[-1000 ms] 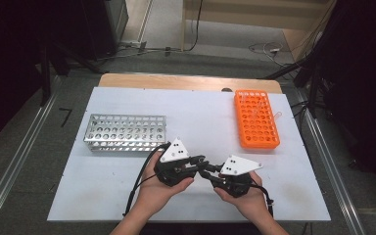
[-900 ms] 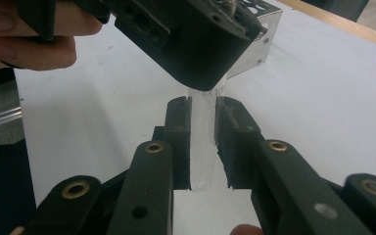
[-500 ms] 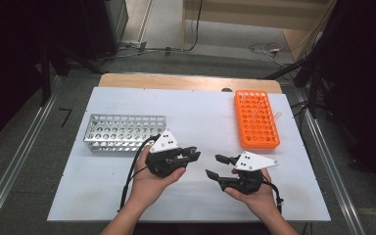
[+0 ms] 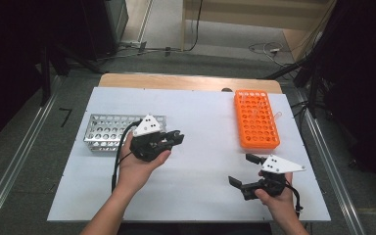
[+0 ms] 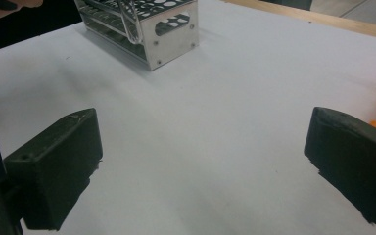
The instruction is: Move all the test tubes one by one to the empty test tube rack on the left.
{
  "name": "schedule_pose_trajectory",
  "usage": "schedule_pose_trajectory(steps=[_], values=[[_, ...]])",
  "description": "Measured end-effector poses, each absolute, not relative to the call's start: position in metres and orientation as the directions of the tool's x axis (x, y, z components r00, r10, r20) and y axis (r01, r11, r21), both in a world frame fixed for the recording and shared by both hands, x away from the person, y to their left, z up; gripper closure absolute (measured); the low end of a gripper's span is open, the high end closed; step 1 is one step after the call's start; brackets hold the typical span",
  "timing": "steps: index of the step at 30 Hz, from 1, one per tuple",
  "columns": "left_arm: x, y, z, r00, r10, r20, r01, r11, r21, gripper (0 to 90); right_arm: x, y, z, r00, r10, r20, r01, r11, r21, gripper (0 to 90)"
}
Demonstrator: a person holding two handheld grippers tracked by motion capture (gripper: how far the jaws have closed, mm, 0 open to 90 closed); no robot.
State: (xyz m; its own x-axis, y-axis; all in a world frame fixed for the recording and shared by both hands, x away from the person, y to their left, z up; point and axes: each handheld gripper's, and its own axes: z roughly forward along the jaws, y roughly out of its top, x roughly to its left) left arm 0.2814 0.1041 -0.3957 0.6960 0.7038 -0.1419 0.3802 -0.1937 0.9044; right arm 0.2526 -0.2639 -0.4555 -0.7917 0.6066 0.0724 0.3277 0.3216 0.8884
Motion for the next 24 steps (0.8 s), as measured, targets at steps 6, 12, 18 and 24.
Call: schedule_pose_trajectory(steps=[6, 12, 18, 24], values=[[0.291, 0.118, -0.389, 0.669, 0.733, -0.125, 0.372, -0.185, 0.910, 75.5, 0.251, -0.283, -0.460, -0.779, 0.621, 0.086, 0.344, 0.308, 0.887, 0.0], [0.303, 0.133, -0.387, 0.631, 0.768, -0.111, 0.376, -0.177, 0.910, 75.5, 0.249, -0.293, -0.462, -0.770, 0.631, 0.096, 0.360, 0.305, 0.882, 0.0], [0.314, 0.142, -0.388, 0.614, 0.781, -0.112, 0.385, -0.172, 0.907, 75.5, 0.250, -0.294, -0.463, -0.769, 0.632, 0.101, 0.363, 0.302, 0.881, 0.0], [0.326, 0.147, -0.386, 0.587, 0.803, -0.102, 0.382, -0.164, 0.909, 75.5, 0.250, -0.293, -0.465, -0.768, 0.632, 0.101, 0.367, 0.306, 0.878, 0.0]])
